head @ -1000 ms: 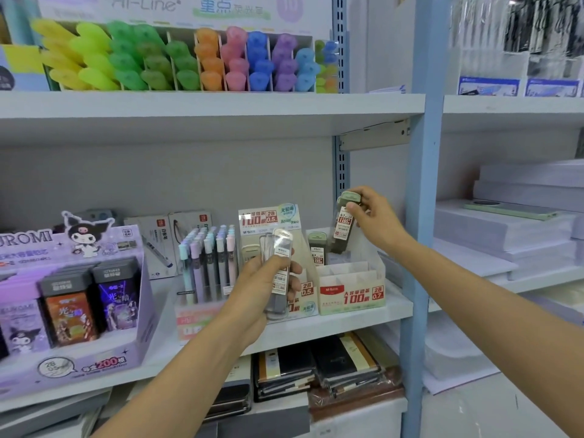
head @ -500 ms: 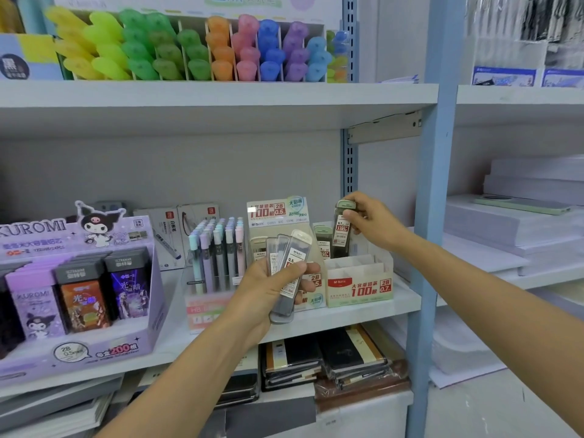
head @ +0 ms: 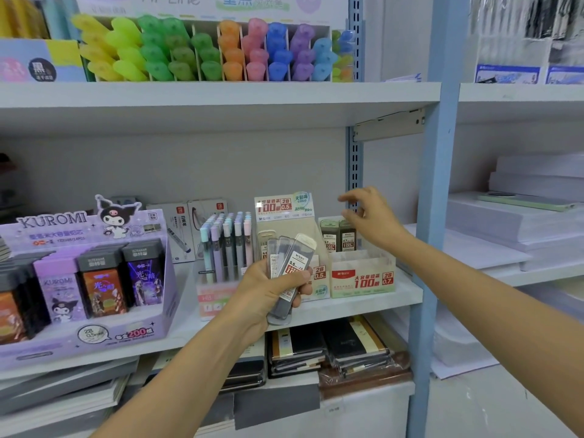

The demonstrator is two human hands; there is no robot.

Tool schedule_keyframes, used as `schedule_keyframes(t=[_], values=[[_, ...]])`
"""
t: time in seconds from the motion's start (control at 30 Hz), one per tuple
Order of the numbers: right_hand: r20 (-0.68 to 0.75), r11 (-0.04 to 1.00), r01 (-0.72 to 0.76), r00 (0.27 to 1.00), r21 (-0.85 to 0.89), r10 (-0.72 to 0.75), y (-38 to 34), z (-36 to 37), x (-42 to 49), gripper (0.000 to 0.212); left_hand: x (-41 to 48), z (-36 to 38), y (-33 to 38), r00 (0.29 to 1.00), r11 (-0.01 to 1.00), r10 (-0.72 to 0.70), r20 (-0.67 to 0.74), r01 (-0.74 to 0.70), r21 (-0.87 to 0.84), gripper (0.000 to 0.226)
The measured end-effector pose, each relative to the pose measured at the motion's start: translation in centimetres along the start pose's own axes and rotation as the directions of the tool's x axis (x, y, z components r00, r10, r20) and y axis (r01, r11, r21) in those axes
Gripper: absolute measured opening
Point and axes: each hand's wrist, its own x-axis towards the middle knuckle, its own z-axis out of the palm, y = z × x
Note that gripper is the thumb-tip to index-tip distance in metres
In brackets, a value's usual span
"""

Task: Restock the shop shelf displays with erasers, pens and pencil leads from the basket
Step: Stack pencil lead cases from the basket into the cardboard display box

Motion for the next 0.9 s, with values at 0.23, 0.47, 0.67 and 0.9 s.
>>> schedule_keyframes(t=[0.23,0.47,0.67,0.9], values=[[0.47,0.839,-0.132,0.868,0.528,-0.159,-5.4,-0.7,-4.4,0.035,-0.5,0.4,0.3,1.0,0.999,0.025,-0.017,-0.025,0.024,0.031],[0.378,0.754,-0.187,0.921,0.63,-0.088,-5.8,-0.6,-5.2,0.015,-2.0,-0.3,1.1,0.999,0.992,-0.038,0.033,0.041,-0.118,0.035],[0.402,0.711,-0.227,0.912,0.666,-0.086,-6.4,-1.4,-5.3,0.024,-3.3,-1.7,1.1,1.0,1.0,0.018,-0.021,-0.018,0.021,0.041],[0.371,0.706,-0.206,0.924,0.678,-0.087,-7.4,-1.0,-5.3,0.021,-4.0,-2.0,1.7,0.993,0.994,0.026,-0.118,-0.014,0.104,0.031]])
